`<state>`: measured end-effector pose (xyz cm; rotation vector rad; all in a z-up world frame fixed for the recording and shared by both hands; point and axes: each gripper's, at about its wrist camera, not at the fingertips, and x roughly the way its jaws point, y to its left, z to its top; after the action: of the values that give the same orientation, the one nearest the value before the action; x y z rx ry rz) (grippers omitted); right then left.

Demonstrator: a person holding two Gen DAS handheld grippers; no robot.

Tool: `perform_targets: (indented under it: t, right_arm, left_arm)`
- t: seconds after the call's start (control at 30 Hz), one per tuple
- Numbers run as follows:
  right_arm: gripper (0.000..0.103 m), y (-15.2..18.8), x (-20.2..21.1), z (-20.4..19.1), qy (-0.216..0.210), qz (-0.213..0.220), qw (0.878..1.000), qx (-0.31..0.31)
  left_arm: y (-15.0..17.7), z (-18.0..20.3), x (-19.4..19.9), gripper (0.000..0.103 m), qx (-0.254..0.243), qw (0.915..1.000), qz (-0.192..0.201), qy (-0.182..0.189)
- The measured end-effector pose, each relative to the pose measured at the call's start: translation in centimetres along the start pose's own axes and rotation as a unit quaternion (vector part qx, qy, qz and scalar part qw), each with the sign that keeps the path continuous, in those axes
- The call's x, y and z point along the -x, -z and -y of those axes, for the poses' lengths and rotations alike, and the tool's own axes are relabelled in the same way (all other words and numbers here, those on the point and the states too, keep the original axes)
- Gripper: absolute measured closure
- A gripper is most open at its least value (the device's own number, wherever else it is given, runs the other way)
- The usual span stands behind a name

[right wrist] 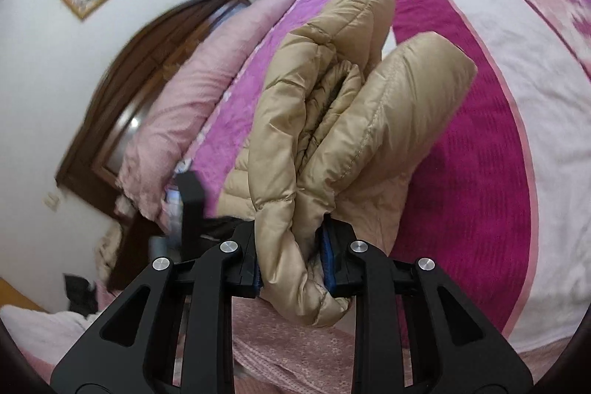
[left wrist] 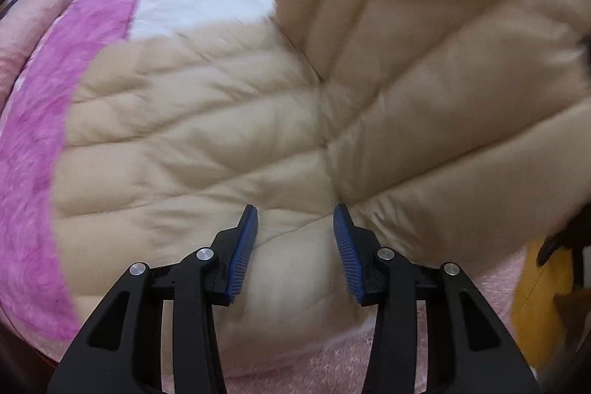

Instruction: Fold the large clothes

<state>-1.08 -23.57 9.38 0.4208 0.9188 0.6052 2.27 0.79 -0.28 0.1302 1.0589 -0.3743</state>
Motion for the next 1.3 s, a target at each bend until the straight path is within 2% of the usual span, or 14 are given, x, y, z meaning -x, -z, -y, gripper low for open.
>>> perform_targets:
  t: [0.17, 0.27, 0.4, 0.57, 0.7, 0.8, 0.93, 1.03, 1.1, 1.17, 1.23, 1.3]
  right_arm:
    - [0.078, -1.1, -2.6, -3.7, 0.004, -0.038, 0.998, 0.041]
    - [0.078, -1.6, -5.0, -5.9, -0.004, -0.061, 0.996, 0.058]
    - [0.078, -1.4, -8.8, -7.8, -0.017, -0.092, 0.993, 0.068]
    - [0.076, 0.1, -14.7, -10.2, -0.03, -0.142, 0.986, 0.082]
    - [0.074, 1.4, -18.5, -11.3, -0.015, -0.173, 0.98, 0.1]
    - [0.074, 2.7, -22.3, -11.7, 0.002, -0.213, 0.971, 0.111]
    - [0.074, 4.0, -26.0, -11.5, 0.004, -0.248, 0.963, 0.105]
    - [0.071, 4.3, -26.3, -12.0, 0.012, -0.236, 0.965, 0.112]
    - [0.056, 4.3, -25.6, -12.3, 0.0, -0.225, 0.968, 0.108]
    - [0.046, 4.1, -24.3, -12.8, -0.018, -0.214, 0.971, 0.103]
    - [0.043, 4.0, -22.8, -13.7, -0.018, -0.201, 0.974, 0.107]
    - [0.042, 3.9, -20.0, -13.8, -0.023, -0.18, 0.976, 0.12]
  left_arm:
    - [0.8, -6.7, 4.9, 0.059, 0.046, 0.9964, 0.039, -0.06]
    - [1.4, -10.9, 5.6, 0.059, 0.084, 0.9917, 0.037, -0.09]
    - [2.4, -14.7, 5.2, 0.059, 0.123, 0.9869, 0.03, -0.1]
    - [3.9, -16.8, 4.9, 0.059, 0.158, 0.9826, 0.027, -0.094]
    - [5.1, -17.8, 5.3, 0.059, 0.171, 0.9801, 0.03, -0.096]
    - [5.7, -18.6, 5.7, 0.059, 0.181, 0.9779, 0.033, -0.099]
    - [6.4, -19.2, 6.1, 0.059, 0.189, 0.9759, 0.032, -0.103]
    - [6.8, -19.4, 6.4, 0.059, 0.193, 0.9752, 0.034, -0.104]
    - [6.9, -19.5, 7.1, 0.059, 0.196, 0.9743, 0.04, -0.104]
    - [6.8, -19.4, 7.9, 0.059, 0.199, 0.974, 0.048, -0.097]
    - [6.5, -19.0, 9.0, 0.059, 0.195, 0.9754, 0.059, -0.085]
    - [5.8, -18.3, 10.0, 0.052, 0.183, 0.9776, 0.073, -0.074]
